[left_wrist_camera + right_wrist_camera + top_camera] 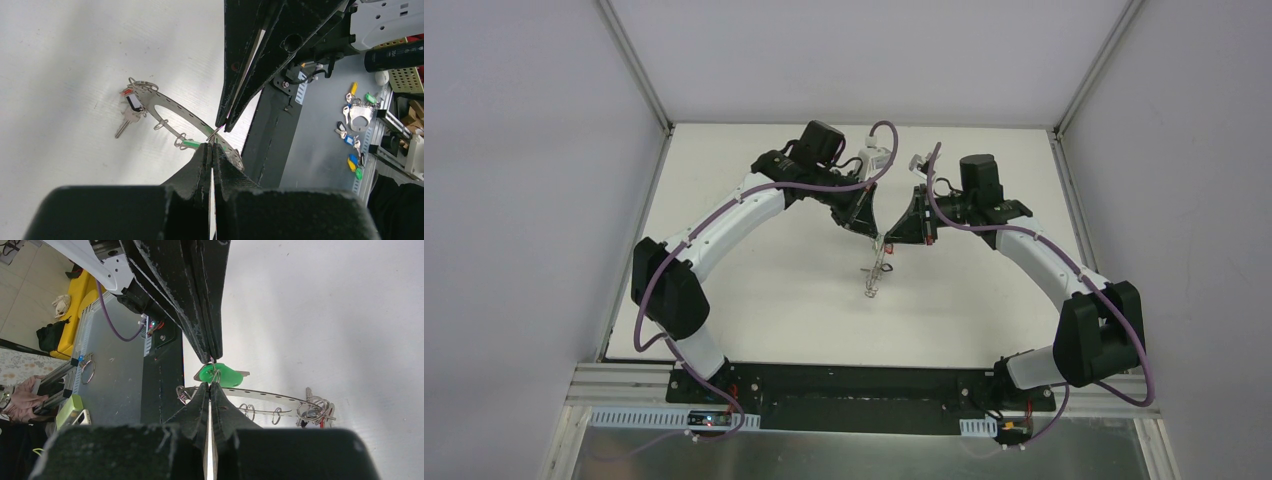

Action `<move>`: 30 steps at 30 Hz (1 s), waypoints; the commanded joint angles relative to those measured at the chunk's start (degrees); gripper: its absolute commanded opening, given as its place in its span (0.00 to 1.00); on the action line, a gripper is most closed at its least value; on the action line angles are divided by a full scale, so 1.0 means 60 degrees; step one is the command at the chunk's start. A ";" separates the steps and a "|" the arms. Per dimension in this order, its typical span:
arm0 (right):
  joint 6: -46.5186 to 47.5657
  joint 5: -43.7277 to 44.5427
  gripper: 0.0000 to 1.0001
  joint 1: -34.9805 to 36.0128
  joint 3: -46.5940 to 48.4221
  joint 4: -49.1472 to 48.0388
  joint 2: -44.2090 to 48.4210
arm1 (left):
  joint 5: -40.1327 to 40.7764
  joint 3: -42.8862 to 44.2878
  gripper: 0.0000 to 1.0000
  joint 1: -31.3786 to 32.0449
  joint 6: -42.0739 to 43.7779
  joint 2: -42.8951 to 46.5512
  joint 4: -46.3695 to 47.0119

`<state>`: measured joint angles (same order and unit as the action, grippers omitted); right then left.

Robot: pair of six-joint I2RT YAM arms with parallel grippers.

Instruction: Put the keys on the keyring

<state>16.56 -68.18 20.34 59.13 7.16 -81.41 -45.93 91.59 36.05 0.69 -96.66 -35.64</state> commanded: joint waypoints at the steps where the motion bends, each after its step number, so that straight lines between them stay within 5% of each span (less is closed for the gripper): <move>1: 0.0214 -0.0428 0.00 -0.0016 0.0146 -0.0154 0.0165 | 0.0071 0.0339 0.00 0.0070 0.0186 -0.0032 -0.0144; 30: 0.0353 -0.0401 0.00 -0.0028 0.0091 -0.0167 0.0275 | 0.0122 -0.0059 0.00 0.0070 0.0367 0.0120 -0.0271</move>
<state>17.19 -68.18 20.34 59.13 7.18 -81.41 -44.73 91.57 36.05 1.83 -96.77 -36.73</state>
